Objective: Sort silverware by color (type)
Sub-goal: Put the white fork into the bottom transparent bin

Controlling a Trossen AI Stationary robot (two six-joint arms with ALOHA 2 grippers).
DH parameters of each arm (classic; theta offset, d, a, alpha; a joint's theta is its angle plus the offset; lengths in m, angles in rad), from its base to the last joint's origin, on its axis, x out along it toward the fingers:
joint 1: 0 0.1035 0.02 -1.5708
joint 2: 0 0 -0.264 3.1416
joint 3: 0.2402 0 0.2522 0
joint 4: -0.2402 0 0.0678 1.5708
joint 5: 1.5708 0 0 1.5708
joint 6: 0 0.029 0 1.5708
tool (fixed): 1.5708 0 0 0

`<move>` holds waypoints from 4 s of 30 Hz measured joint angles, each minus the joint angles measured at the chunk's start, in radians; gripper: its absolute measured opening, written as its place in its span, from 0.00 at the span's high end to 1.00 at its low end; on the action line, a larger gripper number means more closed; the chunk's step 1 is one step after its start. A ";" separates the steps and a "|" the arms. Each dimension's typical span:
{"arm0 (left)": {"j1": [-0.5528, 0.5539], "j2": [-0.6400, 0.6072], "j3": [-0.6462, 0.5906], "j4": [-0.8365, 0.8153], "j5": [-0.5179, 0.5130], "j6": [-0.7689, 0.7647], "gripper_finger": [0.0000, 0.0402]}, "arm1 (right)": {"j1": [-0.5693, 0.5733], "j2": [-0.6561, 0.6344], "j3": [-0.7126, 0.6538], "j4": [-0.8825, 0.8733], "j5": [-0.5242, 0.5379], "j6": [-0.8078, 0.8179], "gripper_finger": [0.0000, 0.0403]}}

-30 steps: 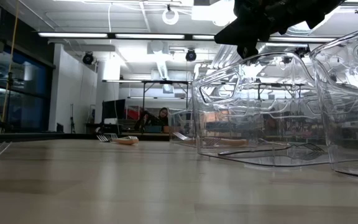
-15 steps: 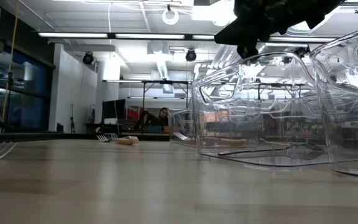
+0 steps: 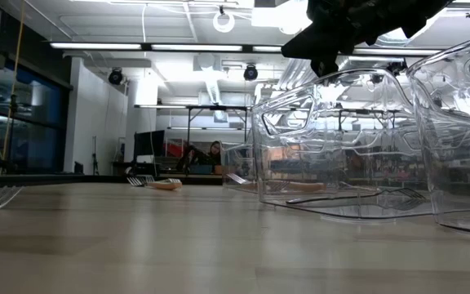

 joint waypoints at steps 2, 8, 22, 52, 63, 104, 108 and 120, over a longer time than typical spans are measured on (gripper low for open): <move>0.003 -0.054 0.000 -0.034 -0.046 0.000 1.00 | 0.000 0.000 0.000 0.000 0.000 0.000 1.00; 0.057 -0.218 0.002 -0.024 -0.314 0.057 1.00 | 0.000 0.000 0.000 0.000 0.002 -0.024 1.00; 0.394 -0.505 0.097 0.270 -0.981 0.905 1.00 | 0.000 0.000 0.000 0.005 0.004 -0.024 1.00; 0.794 -0.233 0.098 1.461 -0.260 1.991 1.00 | 0.058 0.000 0.000 0.309 0.011 0.011 1.00; 0.820 -0.199 0.098 1.540 -0.148 1.969 1.00 | 0.095 0.067 0.103 0.291 0.097 0.003 0.89; 0.825 -0.085 0.098 1.650 -0.087 1.929 0.96 | 0.092 0.217 0.243 0.191 0.106 -0.015 0.93; 0.824 -0.085 0.098 1.647 -0.086 1.930 0.92 | 0.092 0.217 0.243 0.191 0.094 -0.016 0.95; 0.824 -0.235 0.098 1.371 -0.051 1.884 0.69 | 0.053 0.102 0.243 -0.015 0.085 -0.102 0.97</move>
